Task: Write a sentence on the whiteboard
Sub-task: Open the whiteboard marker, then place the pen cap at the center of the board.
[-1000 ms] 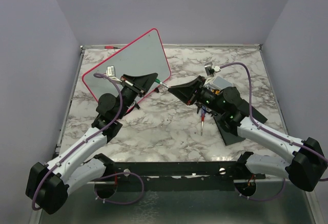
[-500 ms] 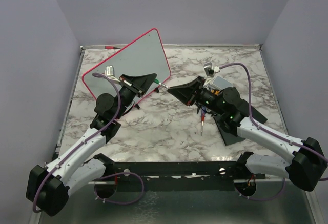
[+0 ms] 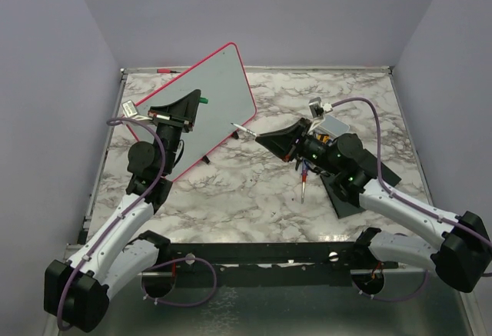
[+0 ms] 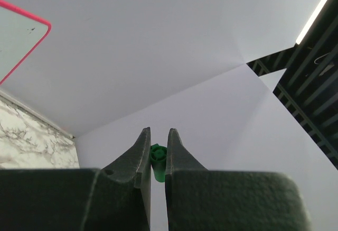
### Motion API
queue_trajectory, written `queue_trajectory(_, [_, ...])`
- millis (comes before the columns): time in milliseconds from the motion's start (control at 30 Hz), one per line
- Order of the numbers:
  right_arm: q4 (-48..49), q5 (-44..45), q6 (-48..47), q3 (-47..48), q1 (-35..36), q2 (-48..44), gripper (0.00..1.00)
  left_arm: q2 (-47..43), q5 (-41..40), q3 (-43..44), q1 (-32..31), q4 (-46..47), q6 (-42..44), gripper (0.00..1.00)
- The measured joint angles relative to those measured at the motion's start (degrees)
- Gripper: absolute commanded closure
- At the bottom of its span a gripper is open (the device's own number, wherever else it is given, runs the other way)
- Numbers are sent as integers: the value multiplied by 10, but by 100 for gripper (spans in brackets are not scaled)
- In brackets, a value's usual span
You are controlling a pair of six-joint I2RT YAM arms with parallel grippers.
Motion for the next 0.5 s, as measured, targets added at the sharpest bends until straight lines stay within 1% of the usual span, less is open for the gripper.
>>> queue_trajectory(167, [-16,8,-3,-5,0,-13,99,0,3,2,4,-3,6,100])
queue_trajectory(267, [-51,31,-19,-4,0,-31,99,7,25,24,7,-31,35,100])
queue_trajectory(433, [-147,85,-61,24,-10,-52,99,40,98,134,7,-151,154,100])
queue_trajectory(500, [-176,90,-72,34,-38,-59,99,49,121,172,1,-207,215,100])
